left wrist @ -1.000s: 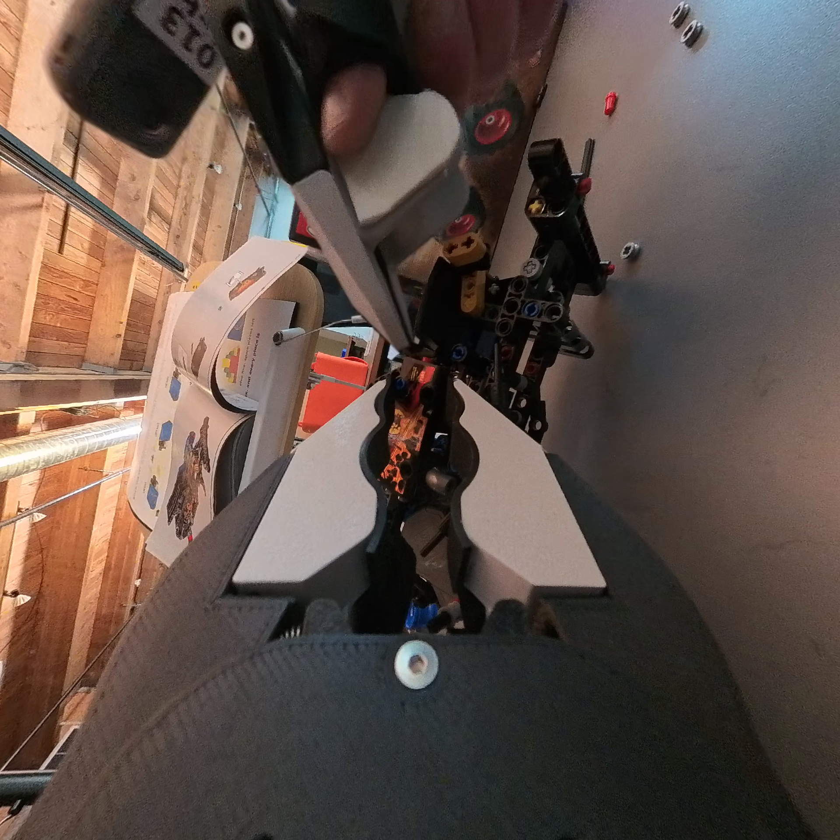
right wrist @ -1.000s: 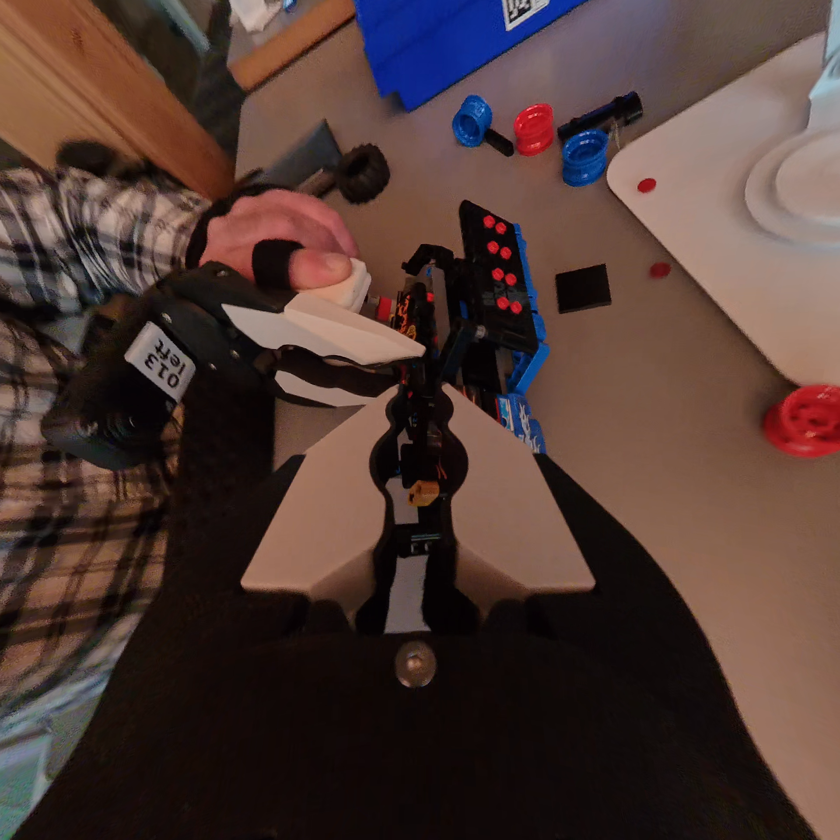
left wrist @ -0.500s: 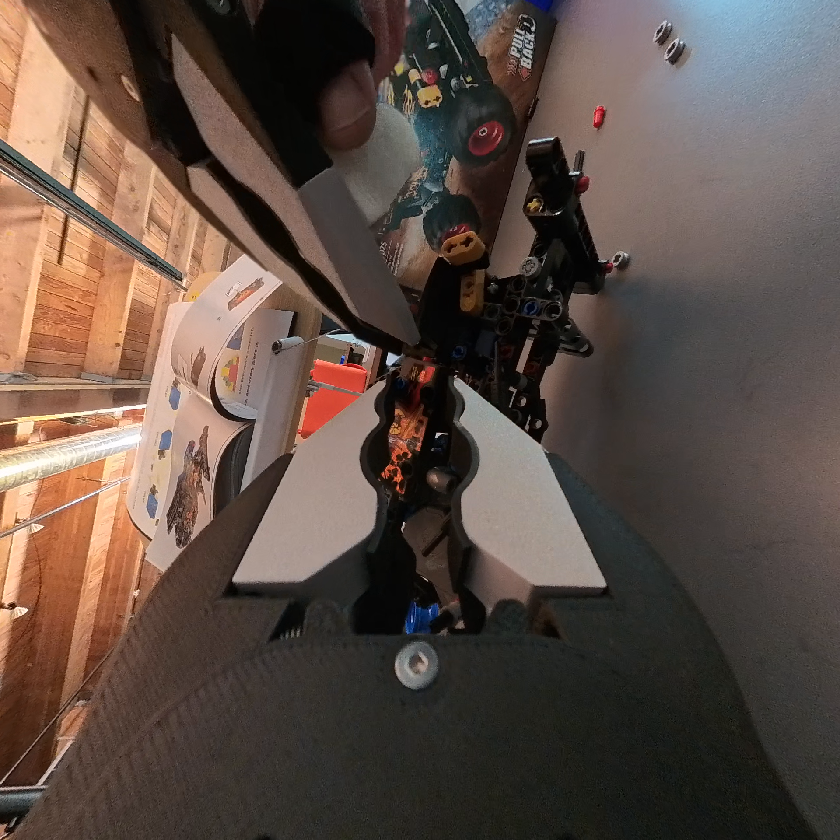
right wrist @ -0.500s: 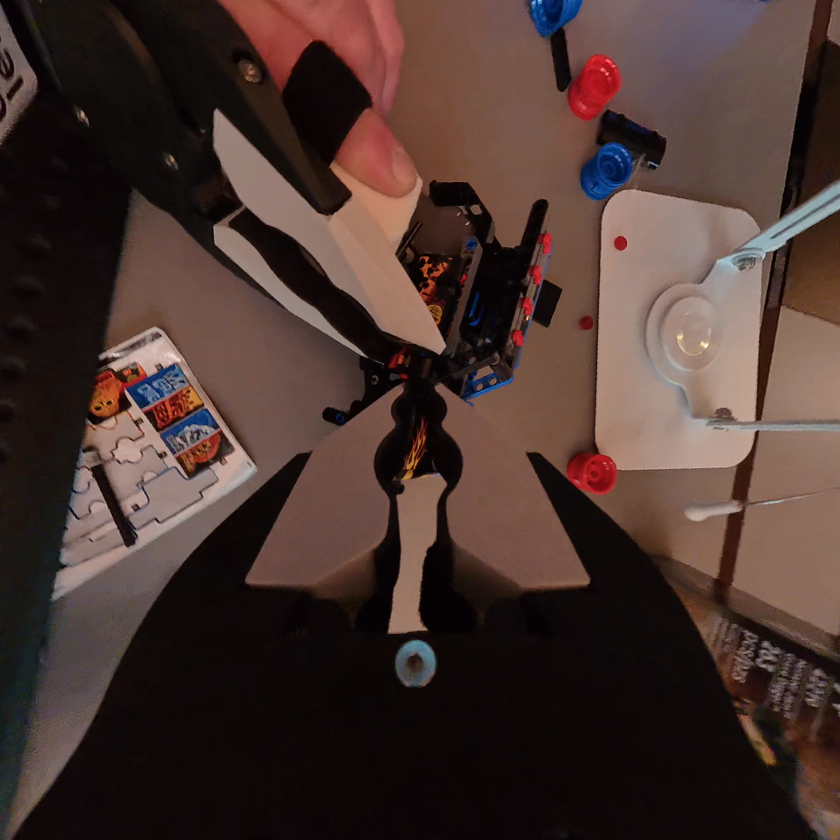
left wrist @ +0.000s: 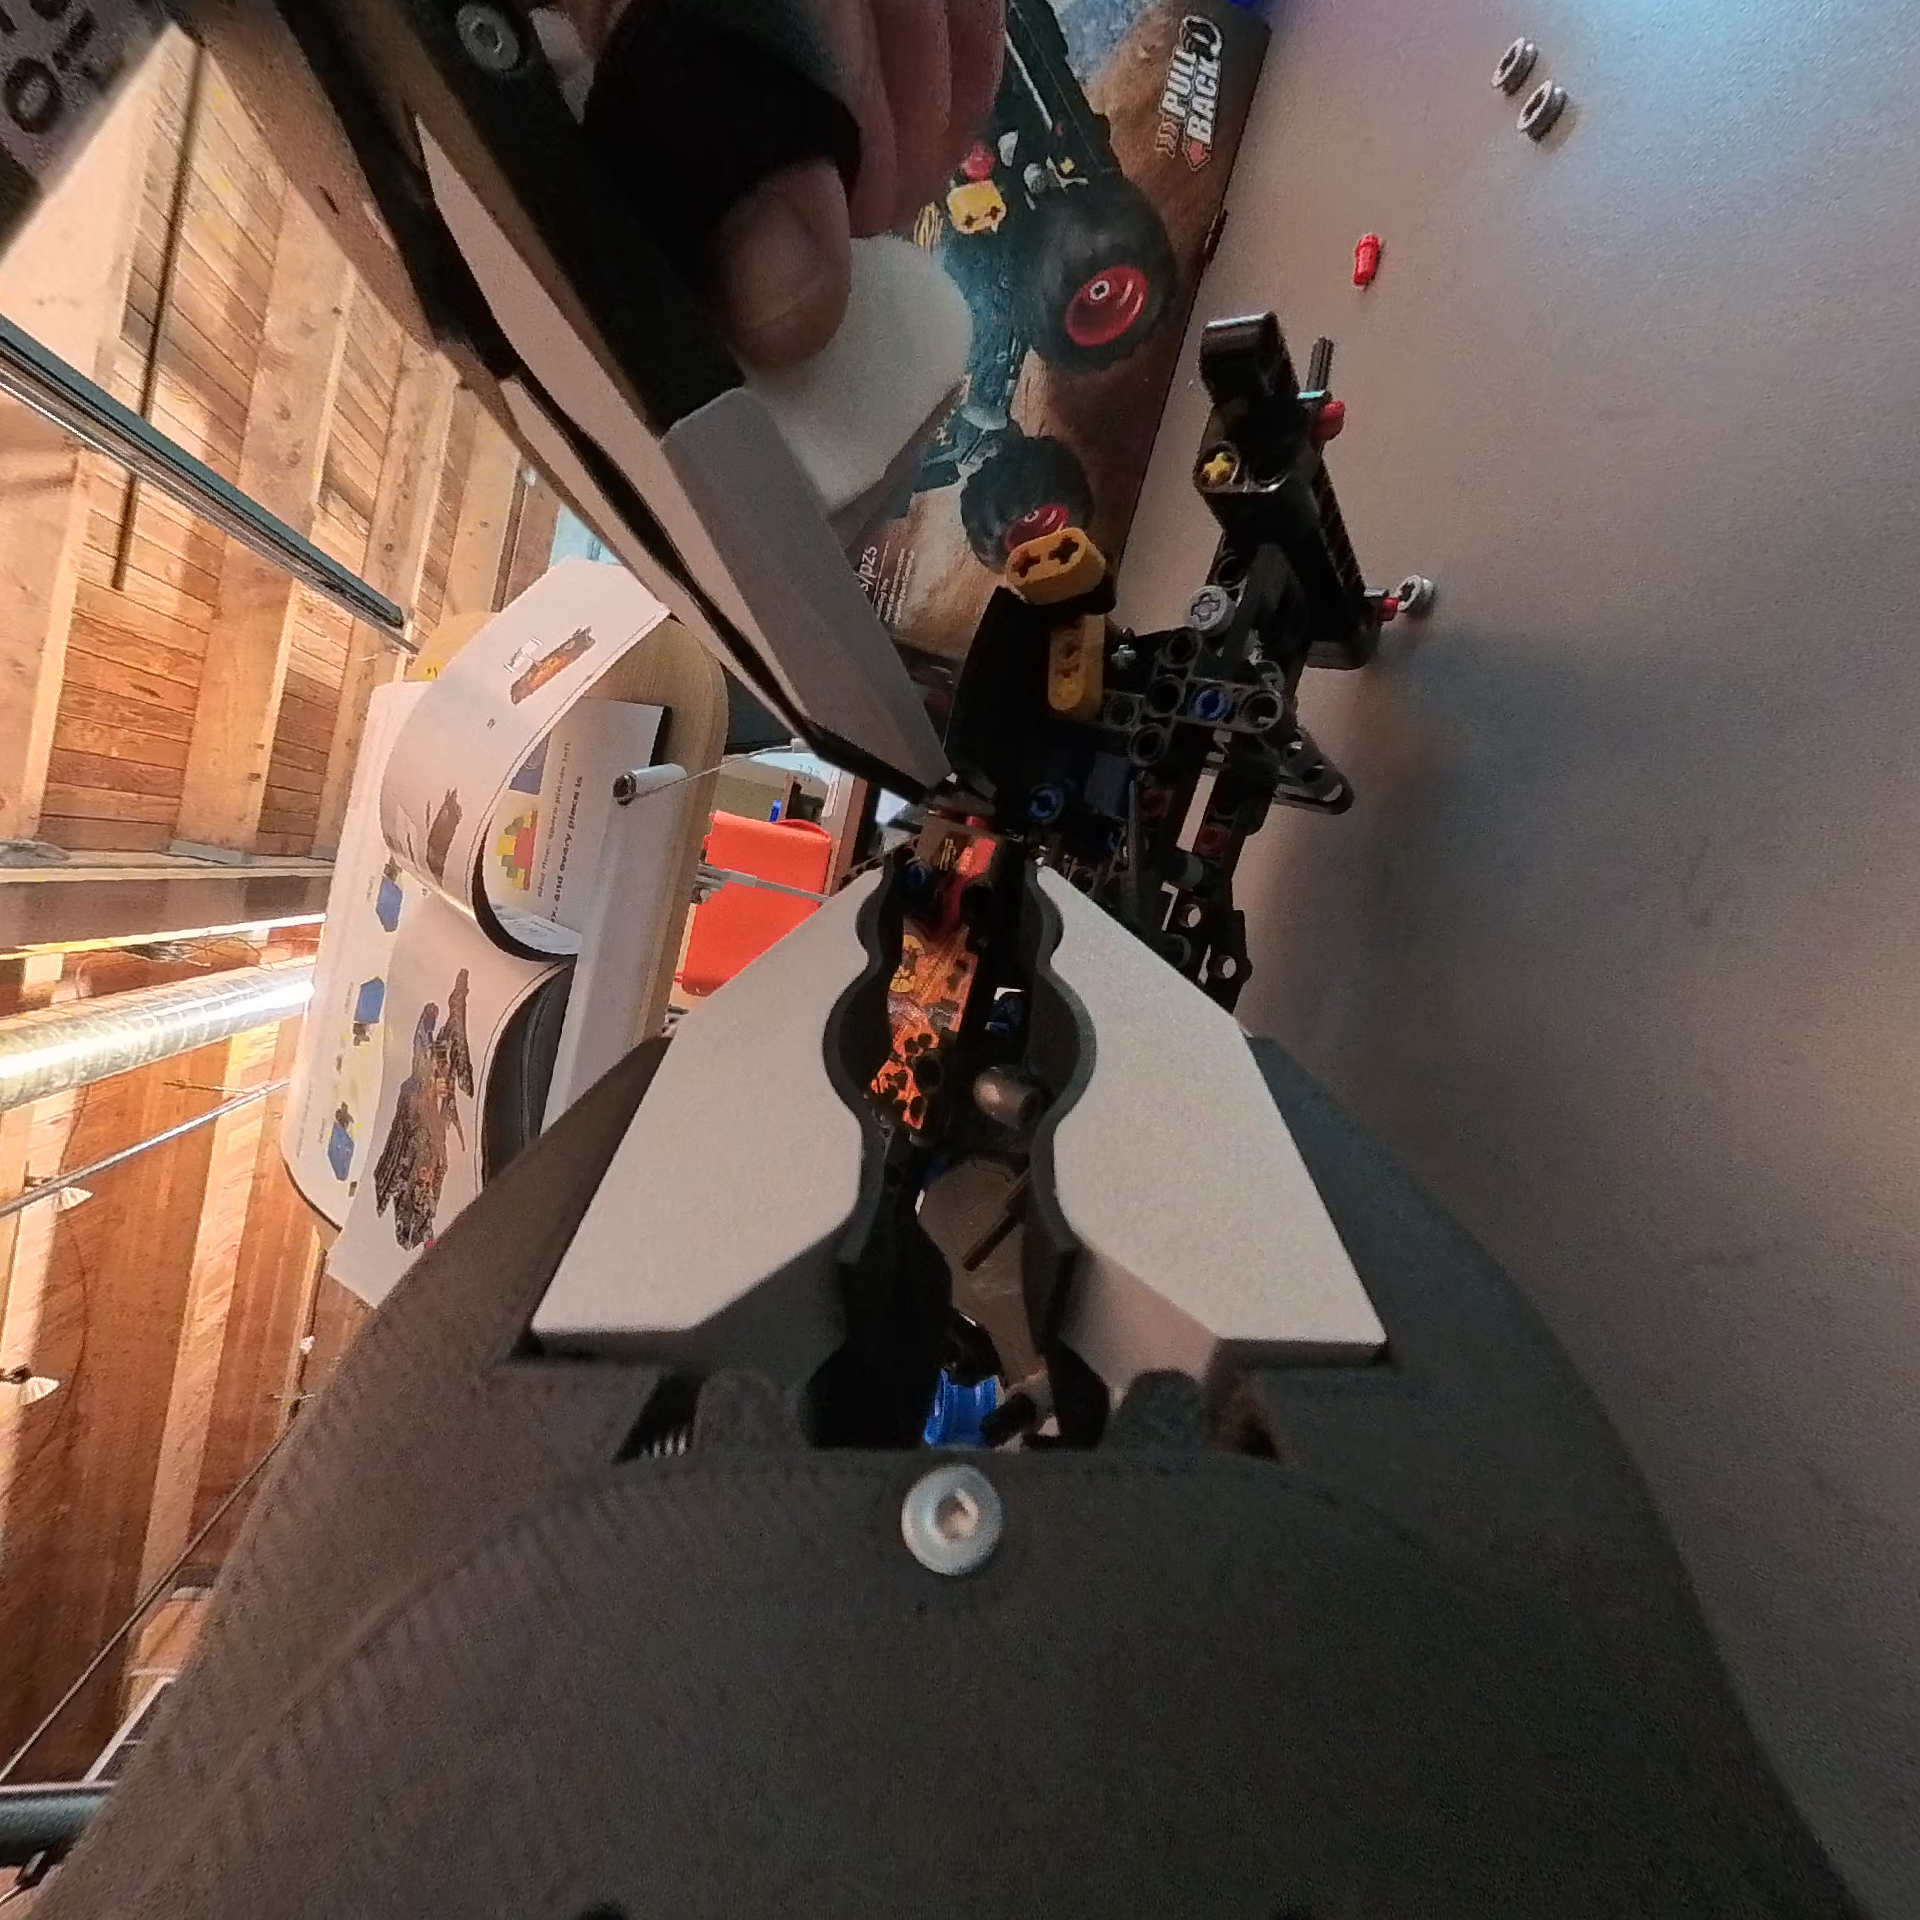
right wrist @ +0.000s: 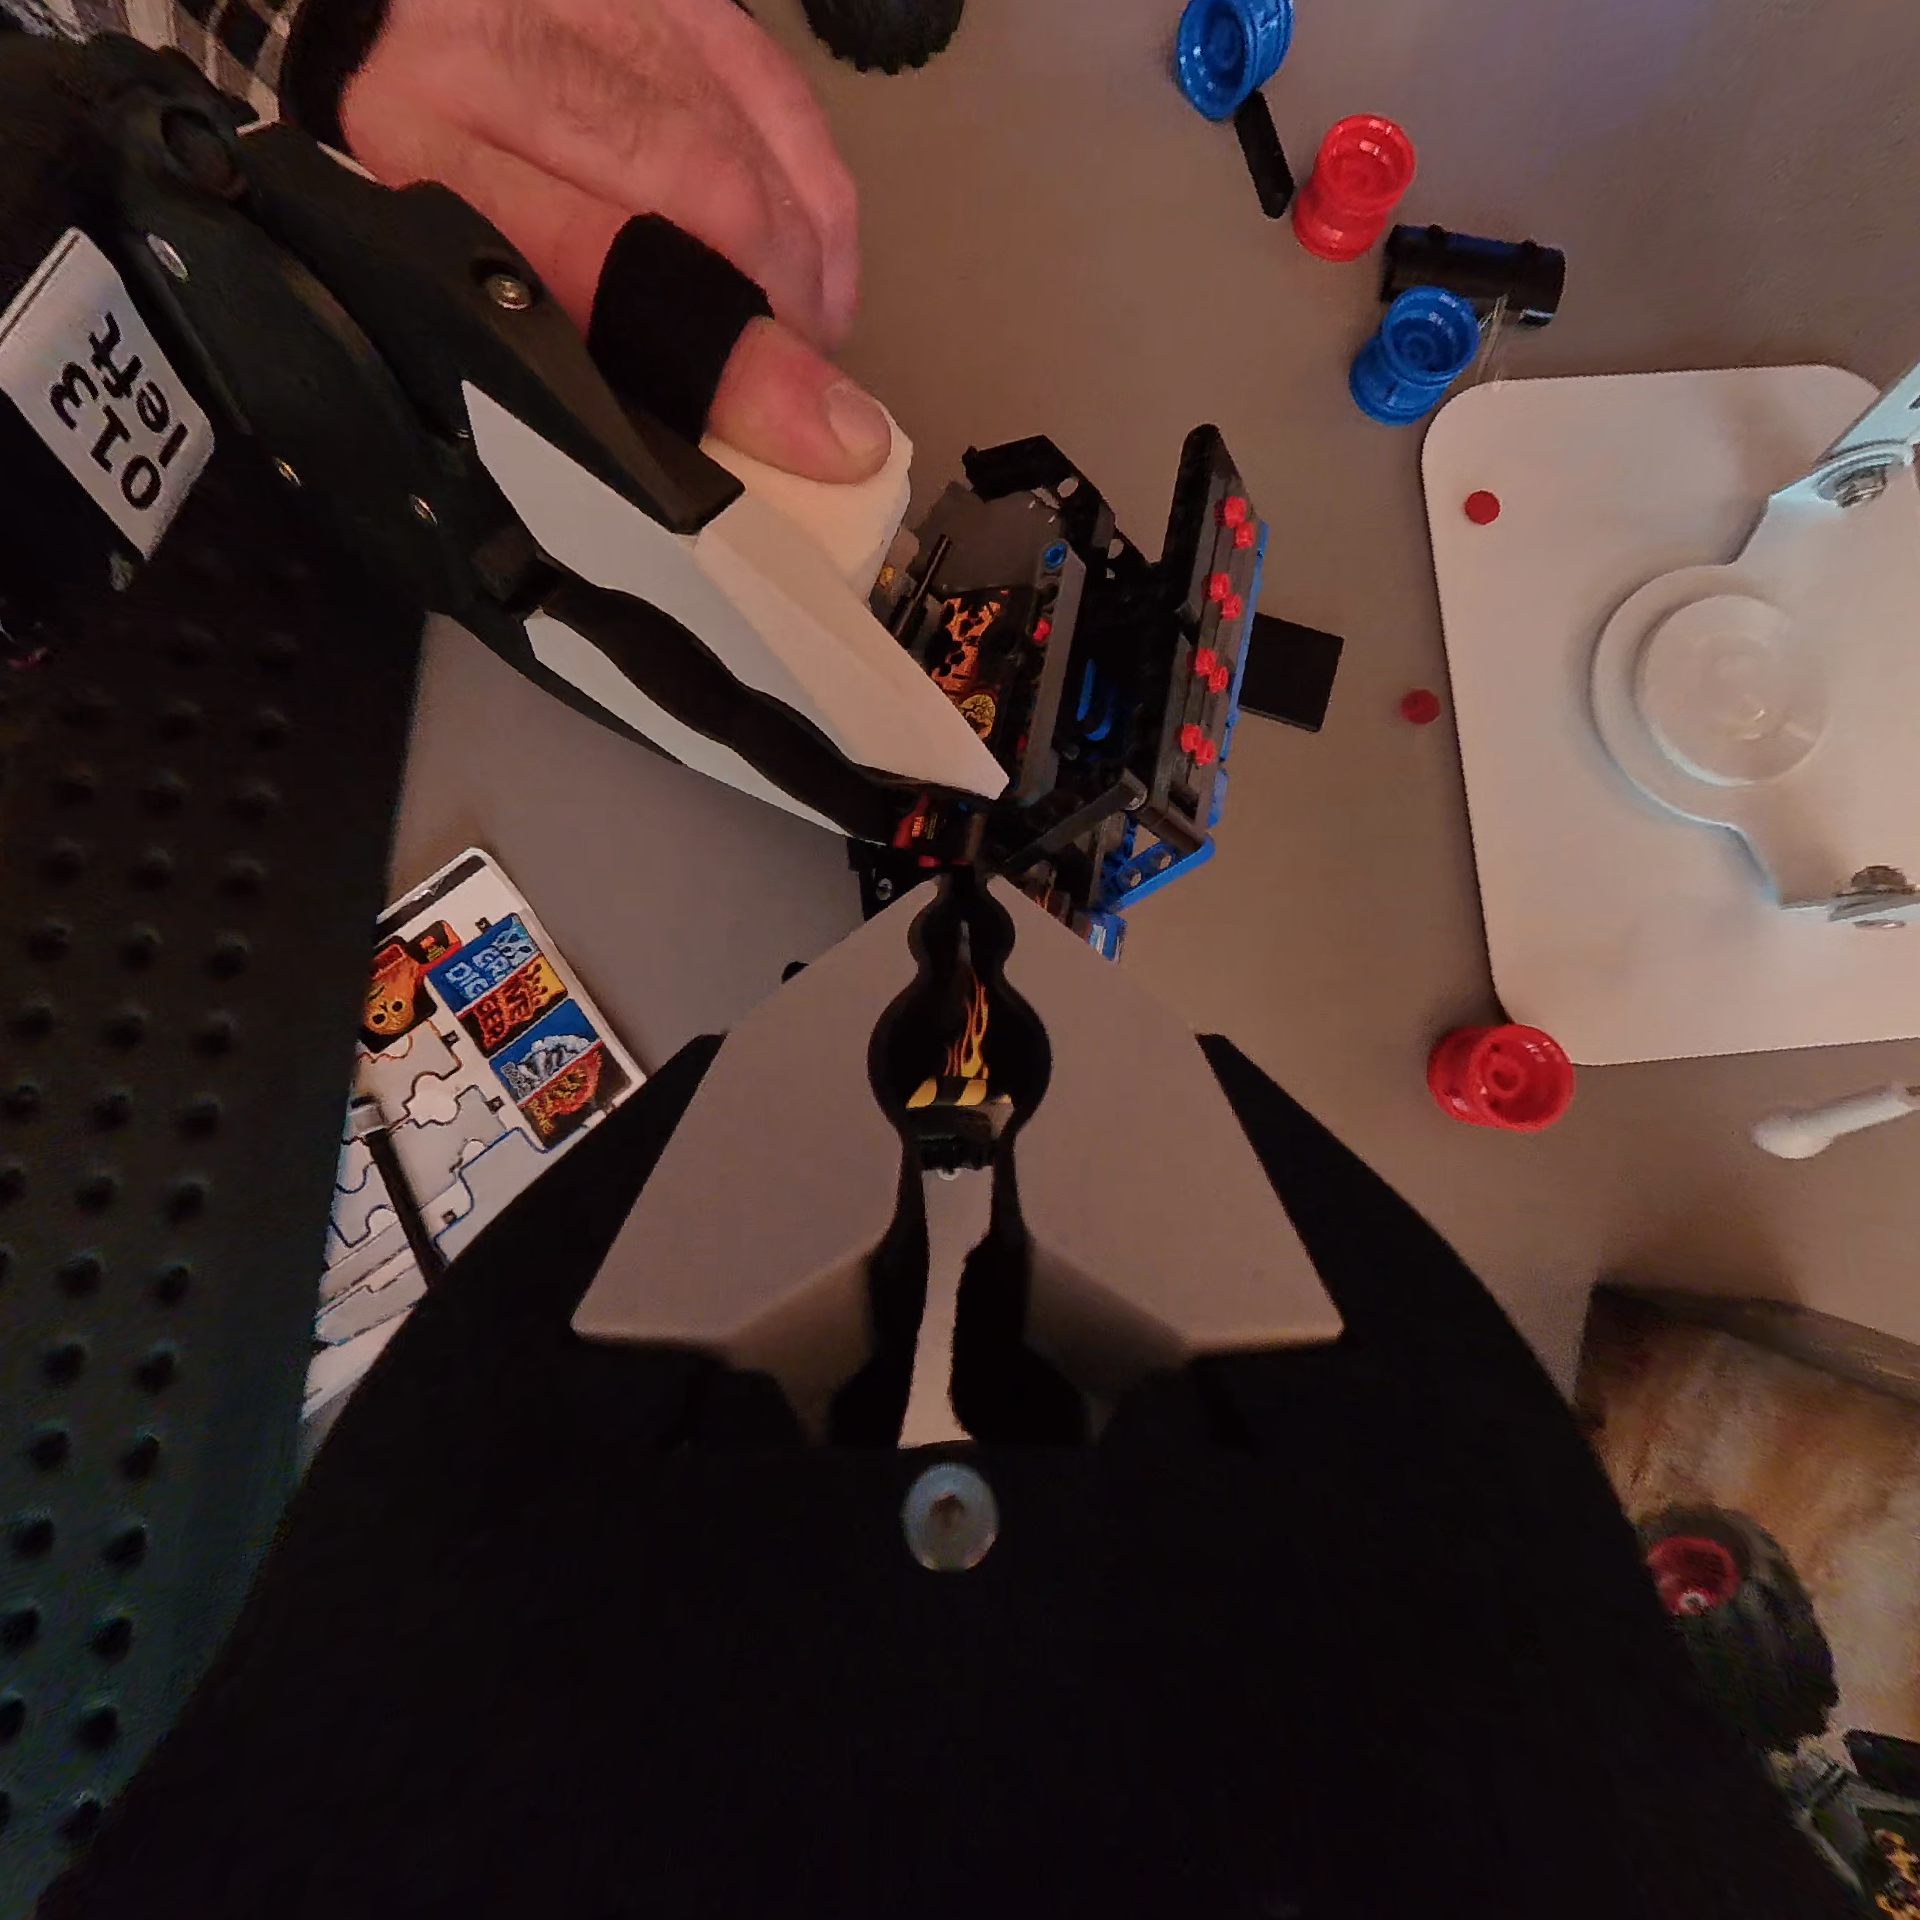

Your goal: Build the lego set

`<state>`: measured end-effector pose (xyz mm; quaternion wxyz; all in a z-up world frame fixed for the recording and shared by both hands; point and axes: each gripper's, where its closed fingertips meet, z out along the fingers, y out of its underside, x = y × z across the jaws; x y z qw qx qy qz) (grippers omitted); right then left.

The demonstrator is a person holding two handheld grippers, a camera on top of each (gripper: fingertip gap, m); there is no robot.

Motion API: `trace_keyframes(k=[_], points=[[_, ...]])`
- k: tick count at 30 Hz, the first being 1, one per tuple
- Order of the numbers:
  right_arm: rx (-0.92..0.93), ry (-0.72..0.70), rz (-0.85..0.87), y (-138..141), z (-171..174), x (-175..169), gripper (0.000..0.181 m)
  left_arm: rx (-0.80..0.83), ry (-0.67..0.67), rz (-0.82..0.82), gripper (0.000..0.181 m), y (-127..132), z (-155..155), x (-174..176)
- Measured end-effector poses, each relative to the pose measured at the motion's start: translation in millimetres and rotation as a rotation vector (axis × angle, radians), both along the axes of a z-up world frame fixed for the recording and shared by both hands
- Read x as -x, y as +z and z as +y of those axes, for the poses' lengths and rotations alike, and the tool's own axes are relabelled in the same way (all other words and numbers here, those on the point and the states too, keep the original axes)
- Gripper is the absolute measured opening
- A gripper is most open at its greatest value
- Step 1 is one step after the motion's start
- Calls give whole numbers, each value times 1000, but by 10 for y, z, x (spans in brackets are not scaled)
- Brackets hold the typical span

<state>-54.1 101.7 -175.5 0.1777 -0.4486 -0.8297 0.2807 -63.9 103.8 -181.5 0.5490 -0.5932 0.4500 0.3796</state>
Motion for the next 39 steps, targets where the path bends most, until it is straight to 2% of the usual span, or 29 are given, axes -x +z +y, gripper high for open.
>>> trace_keyframes(k=[11, 17, 25, 27, 29, 34, 39], points=[[137, -100, 35, 2, 18, 19, 0, 17, 20, -26, 20, -3, 18, 4], [236, -123, 24, 3, 33, 19, 0, -5, 33, 27, 20, -8, 41, 6], [276, -140, 72, 37, 49, 19, 0, 2, 18, 3, 21, -5, 72, -5], [219, -124, 98, 51, 42, 6, 9, 14, 18, -11, 21, -2, 87, -6], [81, -117, 93, -7, 86, -20, 24, 21, 13, -19, 21, 3, 98, -5], [-232, -107, 124, -87, 139, -27, 12, 35, 14, -39, 21, 7, 108, -12], [-314, -96, 178, -102, 158, -30, 7, 35, 7, -32, 20, 4, 115, -30]])
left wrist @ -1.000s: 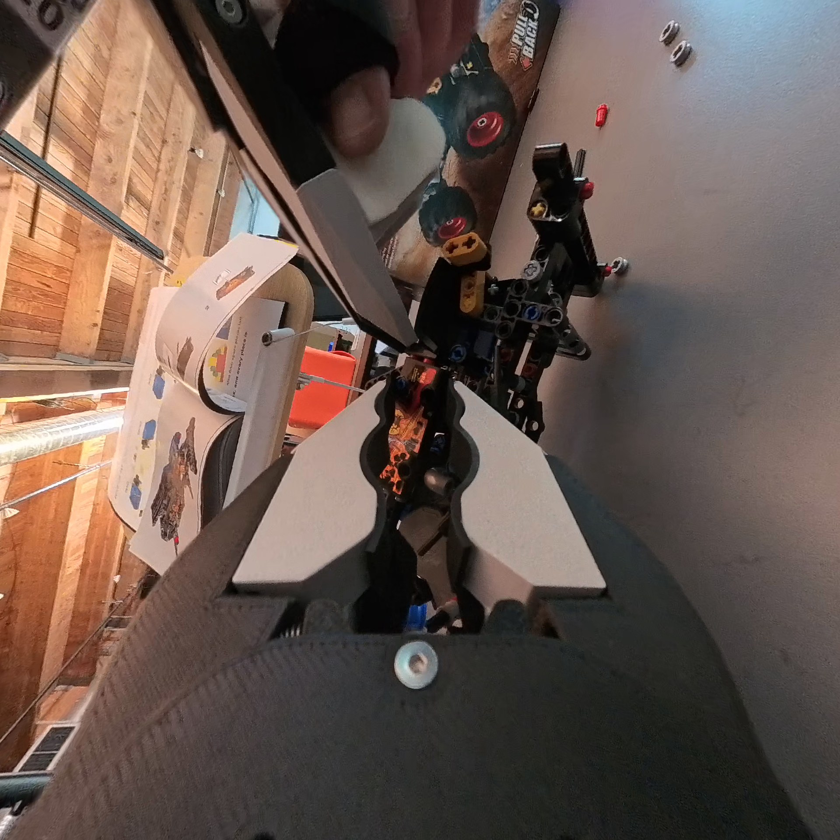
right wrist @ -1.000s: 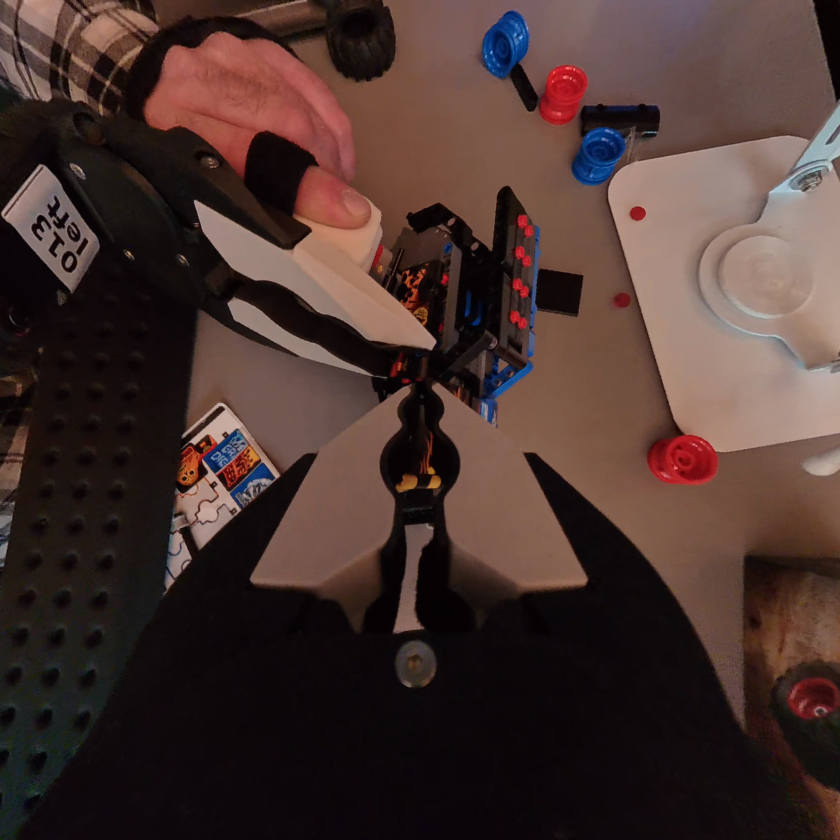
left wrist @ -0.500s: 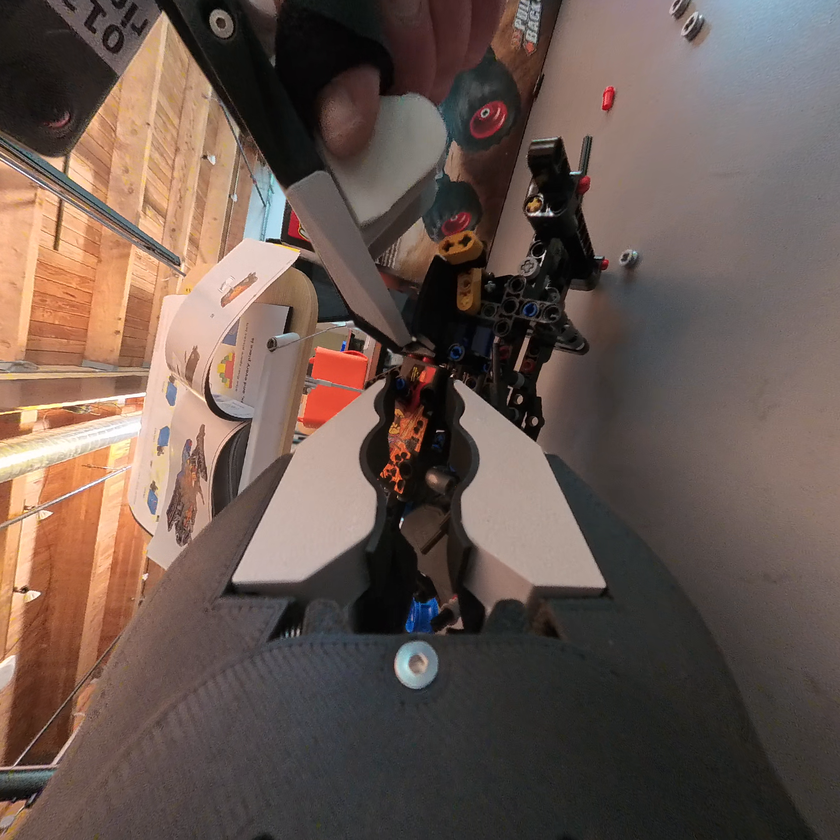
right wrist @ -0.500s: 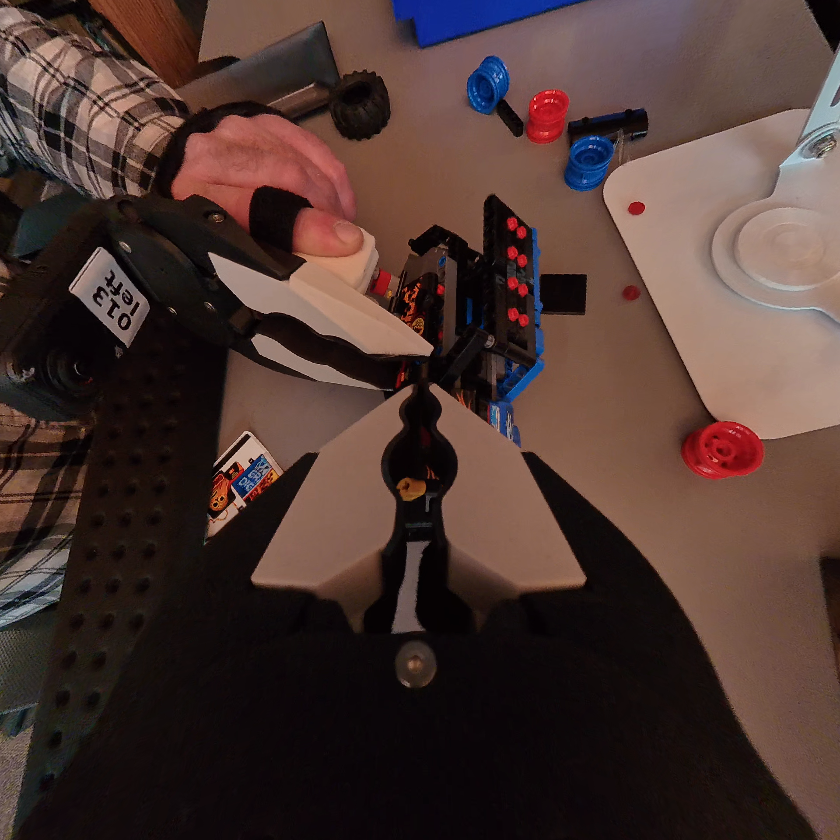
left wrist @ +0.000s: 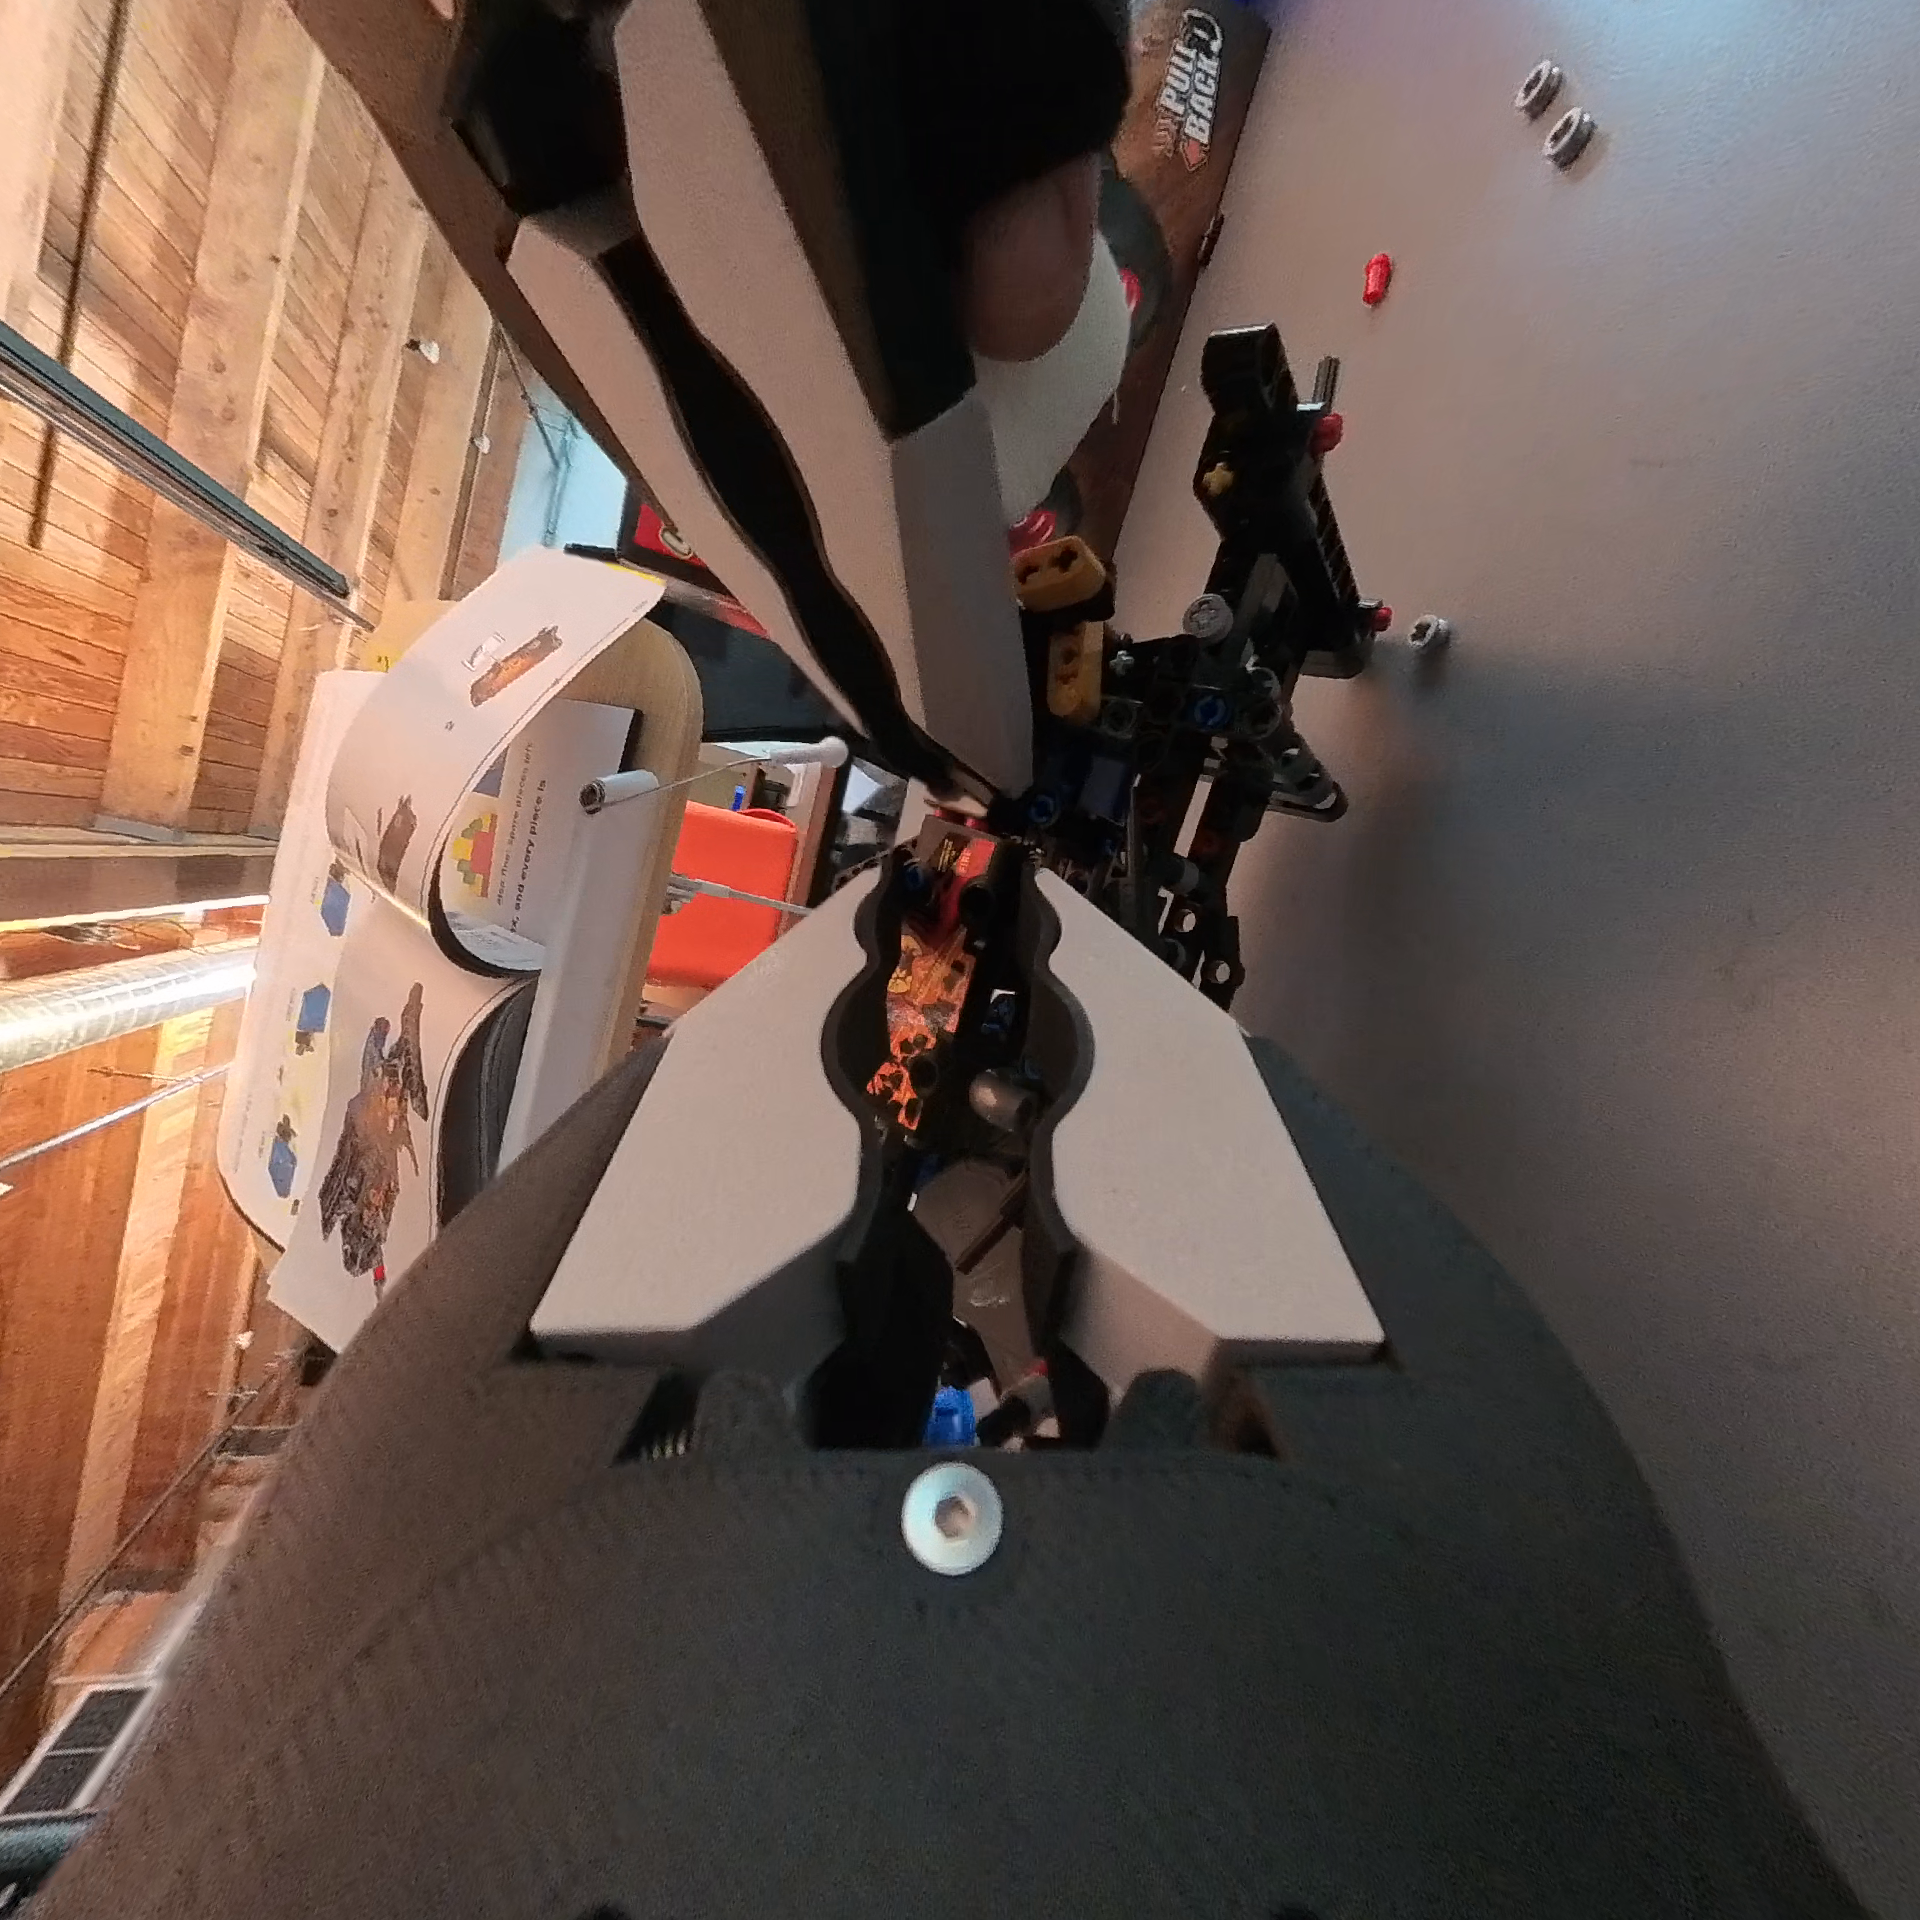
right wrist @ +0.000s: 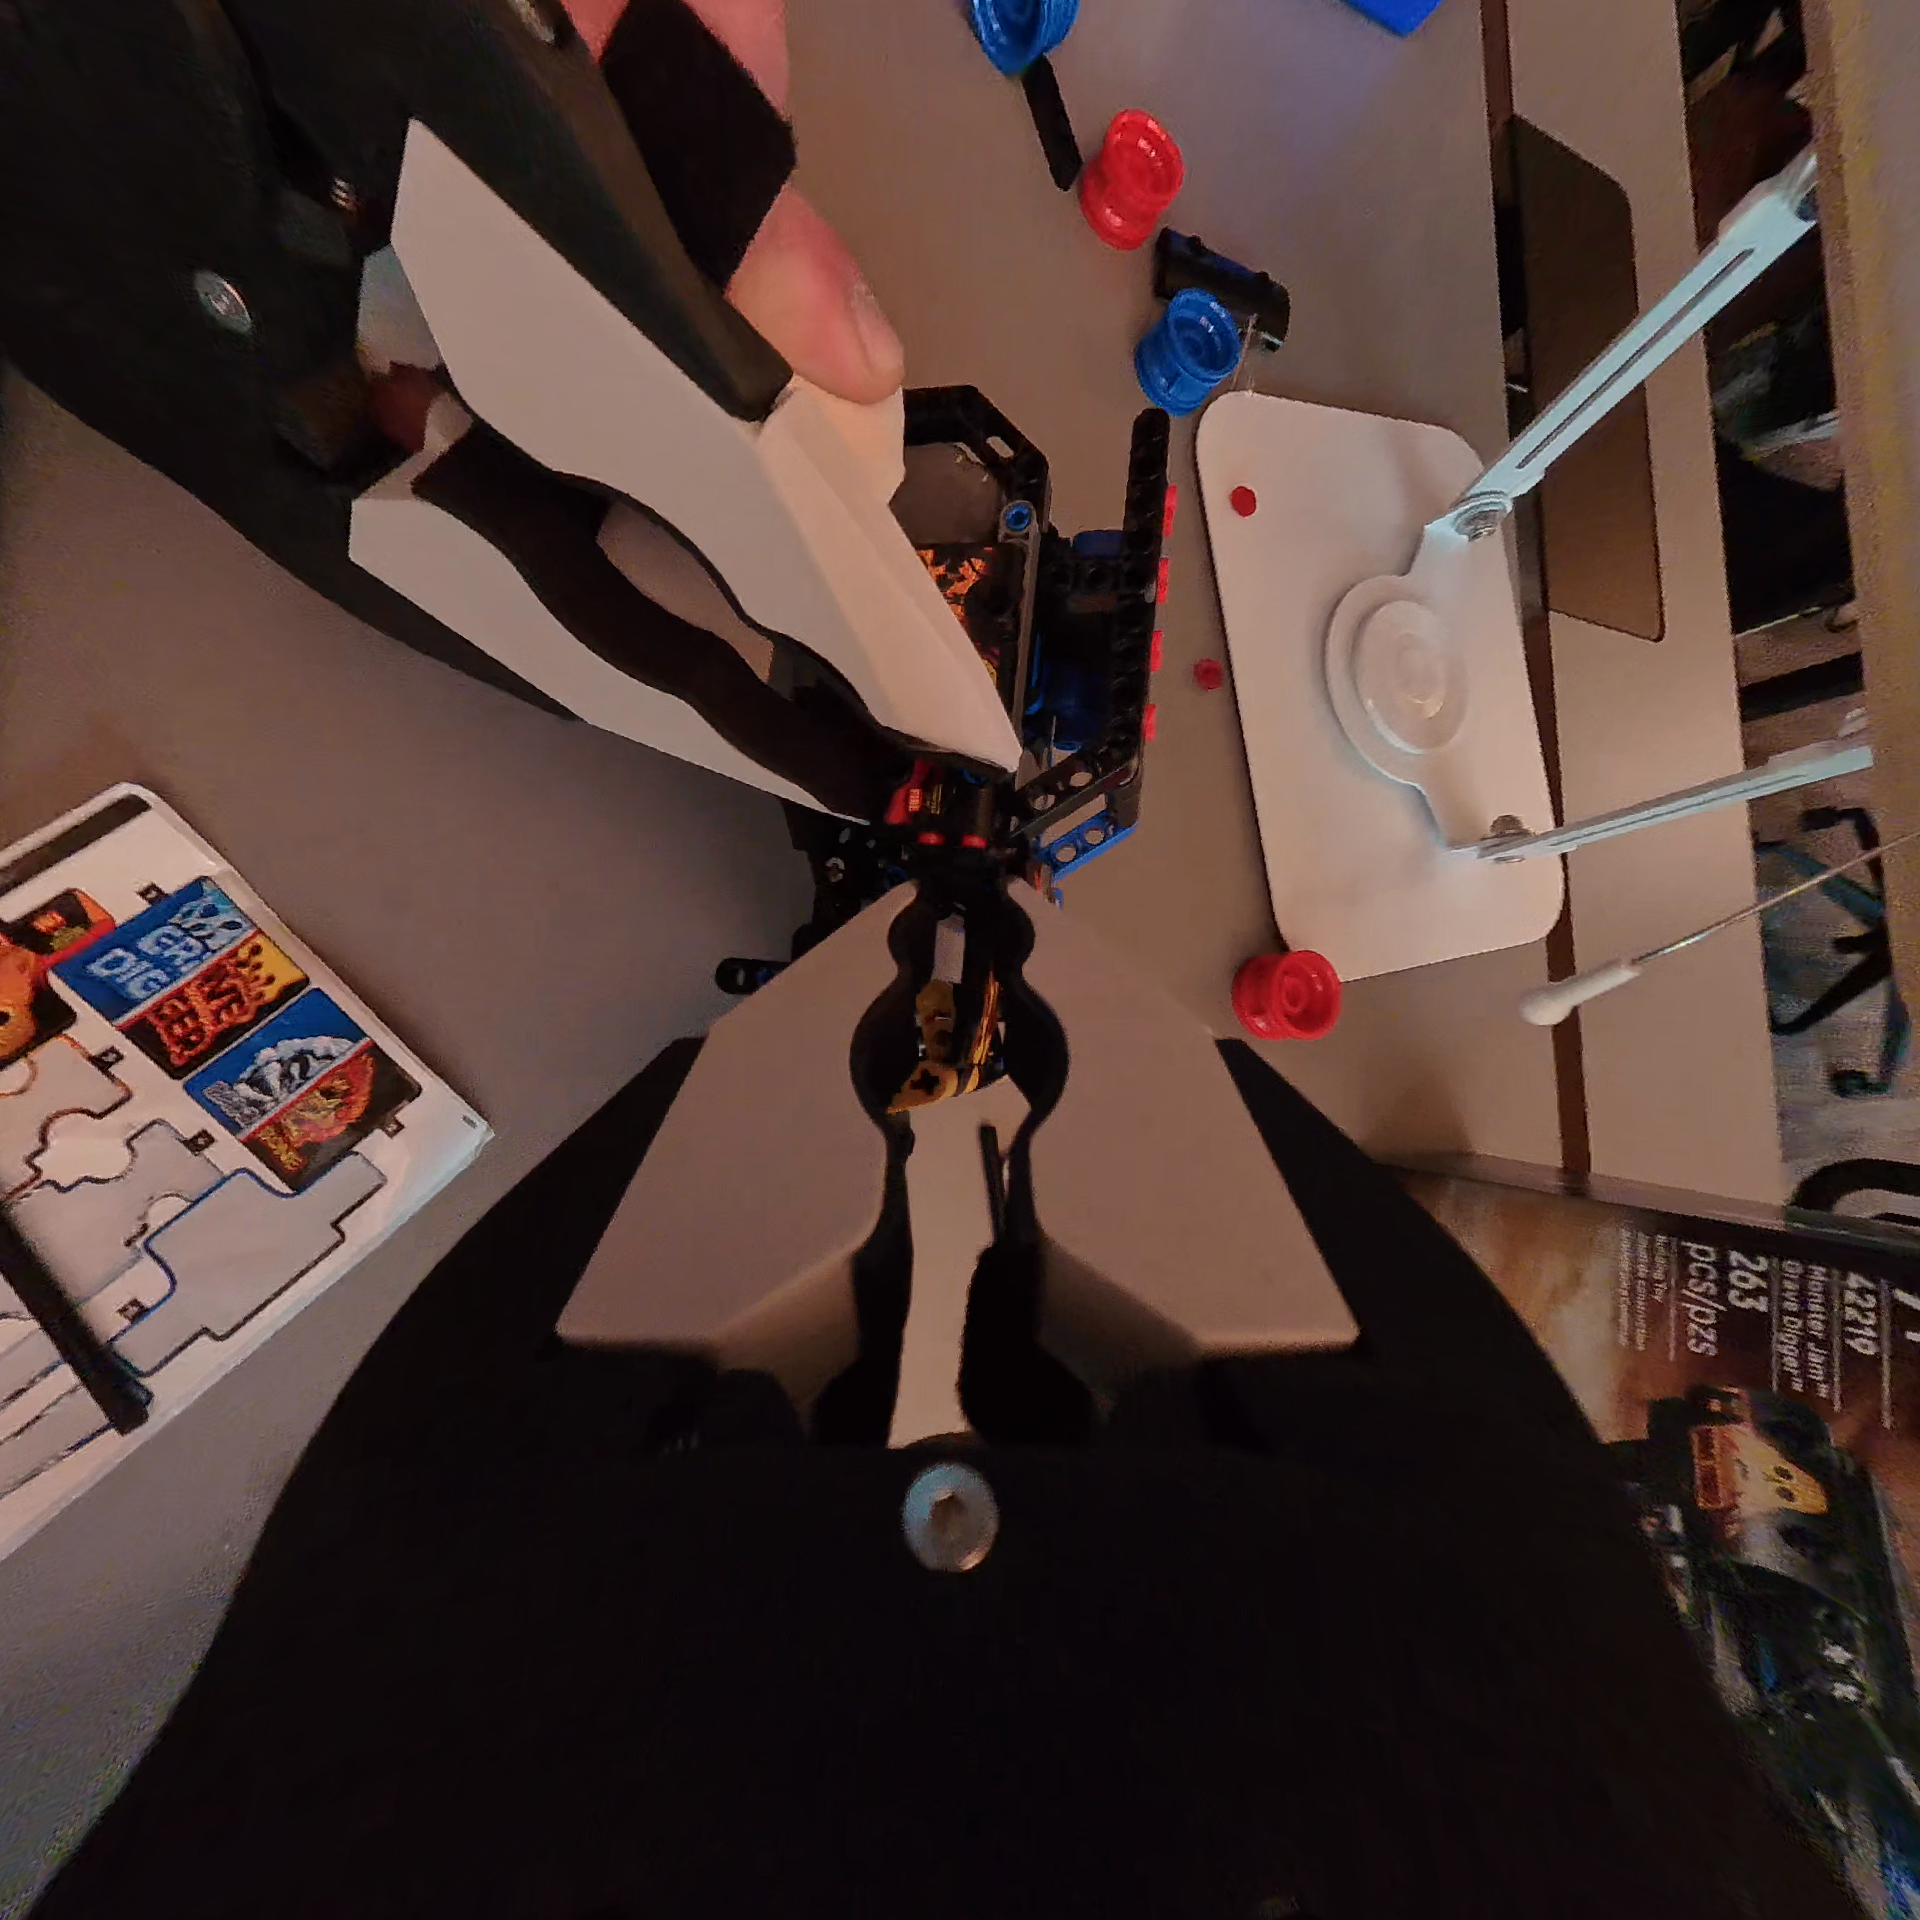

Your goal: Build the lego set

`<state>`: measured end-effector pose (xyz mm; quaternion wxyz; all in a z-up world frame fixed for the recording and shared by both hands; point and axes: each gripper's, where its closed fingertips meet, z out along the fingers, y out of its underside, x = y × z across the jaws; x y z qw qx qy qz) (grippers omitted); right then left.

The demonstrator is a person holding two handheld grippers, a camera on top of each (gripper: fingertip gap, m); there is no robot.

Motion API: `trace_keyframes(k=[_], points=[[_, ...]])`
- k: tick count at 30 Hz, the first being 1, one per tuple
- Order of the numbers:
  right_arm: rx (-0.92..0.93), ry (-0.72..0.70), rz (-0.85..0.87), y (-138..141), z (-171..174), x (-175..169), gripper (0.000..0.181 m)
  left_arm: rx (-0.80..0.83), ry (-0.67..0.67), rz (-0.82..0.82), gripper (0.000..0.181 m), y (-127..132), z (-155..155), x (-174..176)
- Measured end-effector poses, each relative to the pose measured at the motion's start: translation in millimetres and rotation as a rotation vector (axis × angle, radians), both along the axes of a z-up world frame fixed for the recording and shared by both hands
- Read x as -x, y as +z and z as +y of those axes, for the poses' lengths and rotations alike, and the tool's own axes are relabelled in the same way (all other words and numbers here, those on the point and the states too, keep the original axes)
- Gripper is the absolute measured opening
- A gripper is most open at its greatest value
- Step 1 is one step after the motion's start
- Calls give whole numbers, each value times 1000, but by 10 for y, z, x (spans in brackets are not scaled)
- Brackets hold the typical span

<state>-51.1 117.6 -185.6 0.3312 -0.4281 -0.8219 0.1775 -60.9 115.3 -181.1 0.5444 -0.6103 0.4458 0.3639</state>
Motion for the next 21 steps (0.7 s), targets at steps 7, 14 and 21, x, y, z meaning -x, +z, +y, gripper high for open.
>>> trace_keyframes(k=[7, 14, 21], points=[[56, -20, 19, 9, 11, 14, 6, -2, 11, 0, 20, 3, 19, 2], [14, -53, 50, 21, 12, 38, 4, 13, 23, -1, 19, -2, 30, -4], [-45, -63, 2, 13, 26, 66, 4, 17, 46, 42, 19, -12, 49, 21]])
